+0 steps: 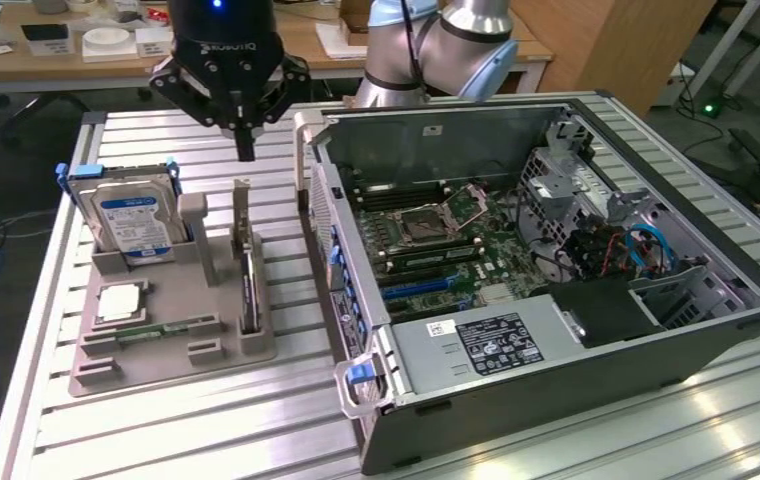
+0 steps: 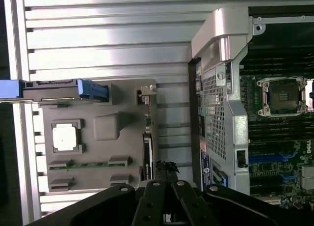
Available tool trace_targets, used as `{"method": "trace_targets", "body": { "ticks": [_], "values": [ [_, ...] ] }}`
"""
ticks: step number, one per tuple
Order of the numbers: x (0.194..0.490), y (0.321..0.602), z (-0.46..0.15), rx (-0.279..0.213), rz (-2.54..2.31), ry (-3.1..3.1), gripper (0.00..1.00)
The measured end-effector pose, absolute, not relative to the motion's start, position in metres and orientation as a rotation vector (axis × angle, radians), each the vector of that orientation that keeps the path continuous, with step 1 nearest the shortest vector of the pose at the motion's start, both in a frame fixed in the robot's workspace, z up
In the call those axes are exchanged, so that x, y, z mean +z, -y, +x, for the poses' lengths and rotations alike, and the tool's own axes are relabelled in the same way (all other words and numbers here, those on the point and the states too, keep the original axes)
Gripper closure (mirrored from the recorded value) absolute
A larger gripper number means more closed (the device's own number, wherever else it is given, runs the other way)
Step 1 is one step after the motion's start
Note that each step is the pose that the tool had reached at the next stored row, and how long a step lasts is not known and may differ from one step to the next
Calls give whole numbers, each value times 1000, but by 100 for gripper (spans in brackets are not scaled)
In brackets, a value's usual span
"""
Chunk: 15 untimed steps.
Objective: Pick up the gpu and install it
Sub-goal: 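Reach for the gpu, then pick up the gpu and move the gpu toward the slot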
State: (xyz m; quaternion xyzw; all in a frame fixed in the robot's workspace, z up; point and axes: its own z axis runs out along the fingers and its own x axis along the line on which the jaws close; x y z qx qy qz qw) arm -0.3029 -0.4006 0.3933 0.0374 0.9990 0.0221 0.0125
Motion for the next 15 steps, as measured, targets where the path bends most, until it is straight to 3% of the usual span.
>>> {"method": "trace_targets", "body": {
  "ticks": [15],
  "values": [
    [393, 401, -319, 69, 117, -3114, 89]
  ]
}}
